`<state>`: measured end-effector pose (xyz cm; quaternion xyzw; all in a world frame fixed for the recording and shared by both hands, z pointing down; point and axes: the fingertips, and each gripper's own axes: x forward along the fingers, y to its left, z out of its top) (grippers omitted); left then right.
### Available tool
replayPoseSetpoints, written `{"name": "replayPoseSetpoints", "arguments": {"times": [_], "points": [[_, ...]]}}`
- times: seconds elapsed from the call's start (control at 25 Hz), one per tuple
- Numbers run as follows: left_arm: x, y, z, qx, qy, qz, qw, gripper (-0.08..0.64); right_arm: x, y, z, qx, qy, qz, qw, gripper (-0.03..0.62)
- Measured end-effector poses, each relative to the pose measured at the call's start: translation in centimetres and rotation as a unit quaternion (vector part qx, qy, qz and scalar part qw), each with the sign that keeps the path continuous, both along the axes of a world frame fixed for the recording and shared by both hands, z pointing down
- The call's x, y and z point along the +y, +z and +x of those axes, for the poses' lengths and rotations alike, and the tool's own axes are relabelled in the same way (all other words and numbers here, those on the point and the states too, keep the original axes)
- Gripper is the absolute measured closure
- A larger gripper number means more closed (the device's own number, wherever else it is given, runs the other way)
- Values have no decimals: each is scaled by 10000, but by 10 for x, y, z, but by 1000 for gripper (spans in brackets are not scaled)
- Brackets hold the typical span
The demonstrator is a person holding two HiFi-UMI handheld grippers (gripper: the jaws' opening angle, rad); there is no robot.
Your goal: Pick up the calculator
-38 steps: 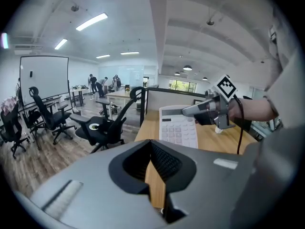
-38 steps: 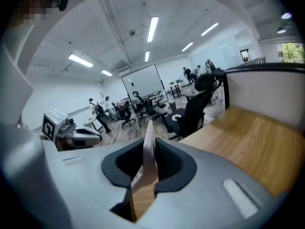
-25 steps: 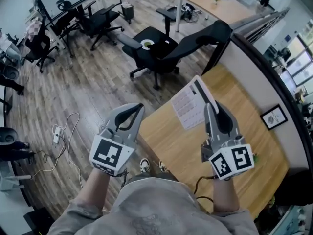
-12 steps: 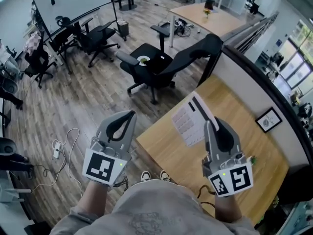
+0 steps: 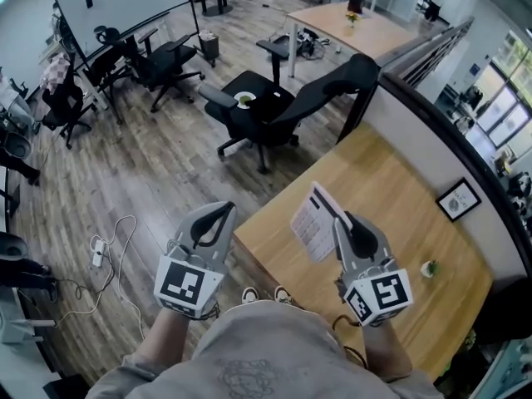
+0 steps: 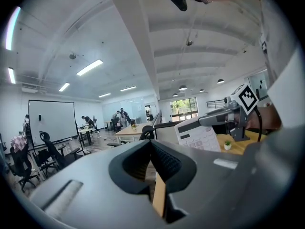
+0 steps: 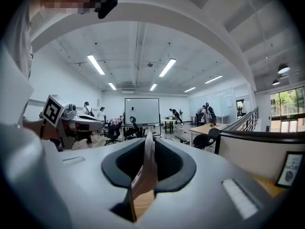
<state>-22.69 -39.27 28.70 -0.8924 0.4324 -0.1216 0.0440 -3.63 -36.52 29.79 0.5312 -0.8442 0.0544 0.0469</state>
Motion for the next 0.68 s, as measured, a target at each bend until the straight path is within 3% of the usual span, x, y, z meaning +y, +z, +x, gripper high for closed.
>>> {"name": "replayPoseSetpoints", "arguments": {"times": [0.08, 0.28, 0.68], "points": [[1, 2, -3, 37, -80, -135, 9999, 558, 0, 0, 0, 28, -14, -1, 10000, 531], [1, 0, -7, -18, -77, 31, 10000, 558, 0, -1, -2, 16, -44, 14, 10000, 531], [-3, -1, -10, 111, -123, 4, 9999, 558, 0, -10, -5, 10, -72, 39, 10000, 531]]}}
